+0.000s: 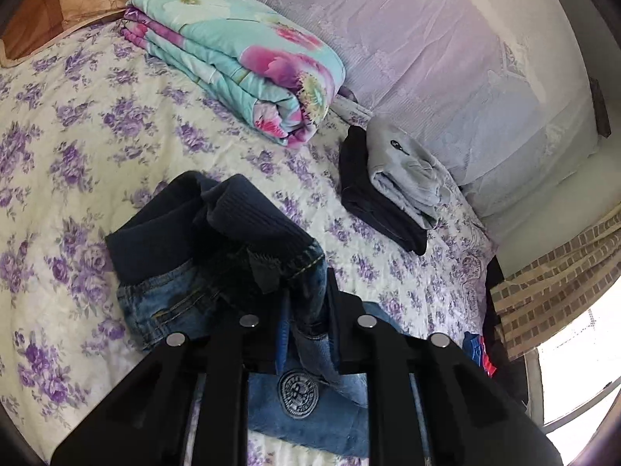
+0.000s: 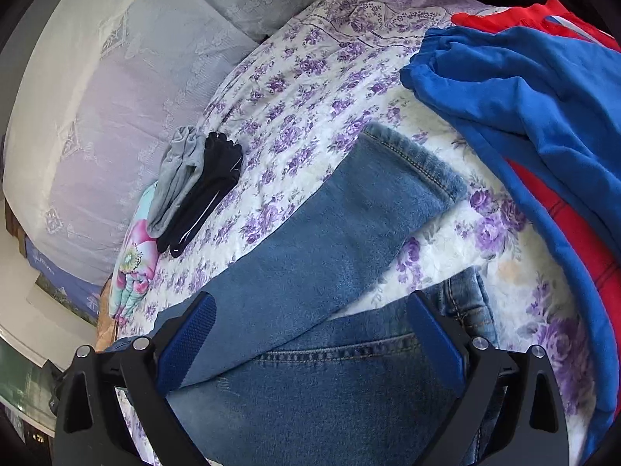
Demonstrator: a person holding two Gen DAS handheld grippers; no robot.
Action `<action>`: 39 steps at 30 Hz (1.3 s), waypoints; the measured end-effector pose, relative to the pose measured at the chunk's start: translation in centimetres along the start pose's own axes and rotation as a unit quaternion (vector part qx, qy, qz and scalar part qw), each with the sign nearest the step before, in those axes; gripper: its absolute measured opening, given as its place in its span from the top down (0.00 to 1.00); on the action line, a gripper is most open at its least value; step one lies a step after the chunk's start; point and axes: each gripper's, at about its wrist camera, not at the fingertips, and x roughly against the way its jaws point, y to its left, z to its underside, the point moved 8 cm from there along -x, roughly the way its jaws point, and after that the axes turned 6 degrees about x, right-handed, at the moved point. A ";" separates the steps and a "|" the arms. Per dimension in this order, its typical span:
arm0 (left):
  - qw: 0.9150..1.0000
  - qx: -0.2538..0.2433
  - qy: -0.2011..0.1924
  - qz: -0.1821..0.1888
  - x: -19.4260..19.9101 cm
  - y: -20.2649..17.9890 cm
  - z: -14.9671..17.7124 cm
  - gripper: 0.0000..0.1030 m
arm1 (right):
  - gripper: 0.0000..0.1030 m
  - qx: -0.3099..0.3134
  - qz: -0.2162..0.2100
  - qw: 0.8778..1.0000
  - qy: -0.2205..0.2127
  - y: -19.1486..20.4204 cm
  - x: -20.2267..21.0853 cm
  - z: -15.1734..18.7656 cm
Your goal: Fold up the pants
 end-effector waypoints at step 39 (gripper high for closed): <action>0.996 0.043 0.014 -0.071 -8.2 4.1 -9.3 0.45 | 0.62 -0.078 -0.032 0.995 0.059 -2.8 -13.9 -10.5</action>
